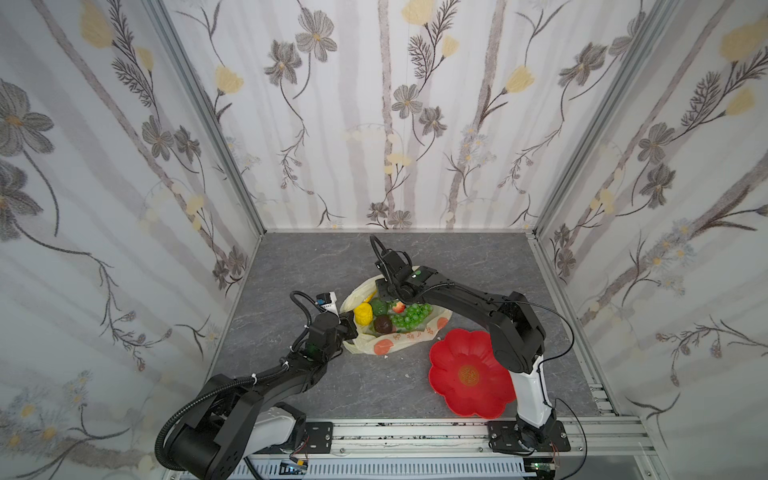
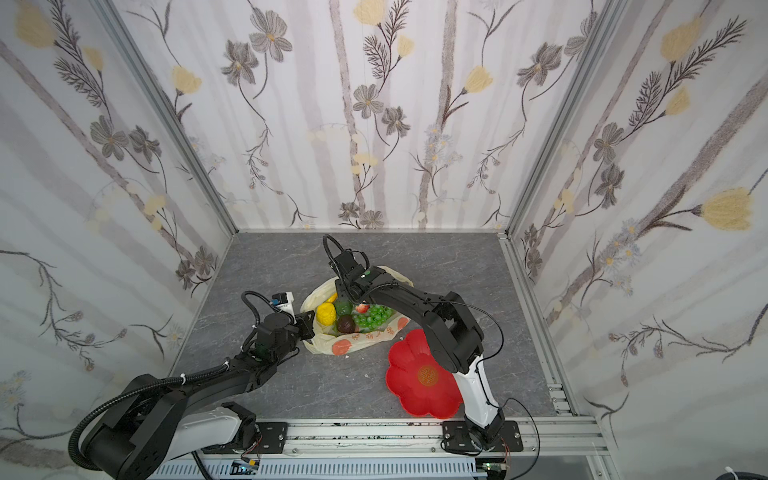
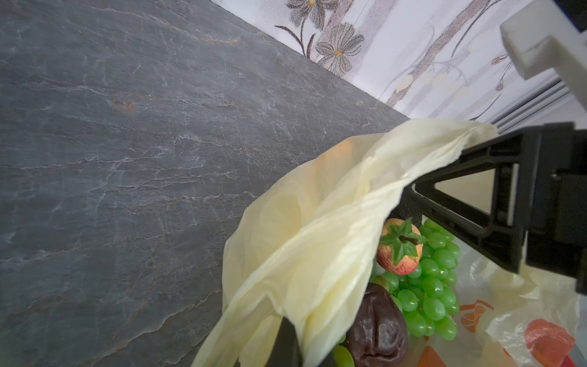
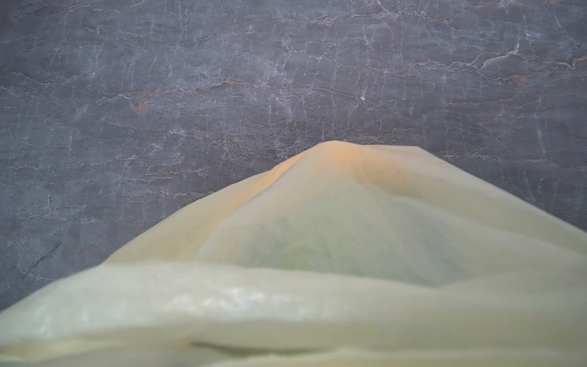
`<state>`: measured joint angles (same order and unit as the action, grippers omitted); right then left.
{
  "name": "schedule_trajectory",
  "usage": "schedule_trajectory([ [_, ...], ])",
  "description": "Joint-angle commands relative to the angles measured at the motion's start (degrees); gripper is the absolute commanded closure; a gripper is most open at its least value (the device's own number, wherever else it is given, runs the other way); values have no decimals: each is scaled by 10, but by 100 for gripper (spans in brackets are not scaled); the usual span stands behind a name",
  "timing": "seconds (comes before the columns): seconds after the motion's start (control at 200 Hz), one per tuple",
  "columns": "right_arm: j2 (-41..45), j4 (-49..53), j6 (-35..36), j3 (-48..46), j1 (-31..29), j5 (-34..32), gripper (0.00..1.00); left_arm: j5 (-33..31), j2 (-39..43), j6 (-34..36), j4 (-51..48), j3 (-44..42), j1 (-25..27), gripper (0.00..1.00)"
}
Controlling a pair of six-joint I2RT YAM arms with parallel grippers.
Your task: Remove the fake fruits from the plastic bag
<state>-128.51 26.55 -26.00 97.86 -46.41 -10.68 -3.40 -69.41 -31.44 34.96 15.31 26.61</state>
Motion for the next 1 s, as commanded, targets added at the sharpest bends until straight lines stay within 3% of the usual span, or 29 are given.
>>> schedule_trajectory([
  [0.0,-13,9,7,8,16,-18,43,-3,2,2,21,0,-2,100],
  [0.635,-83,14,17,52,22,18,18,-4,-3,4,21,2,-2,100],
  [0.994,-101,-1,11,55,22,44,27,-2,-2,2,21,1,-3,100],
])
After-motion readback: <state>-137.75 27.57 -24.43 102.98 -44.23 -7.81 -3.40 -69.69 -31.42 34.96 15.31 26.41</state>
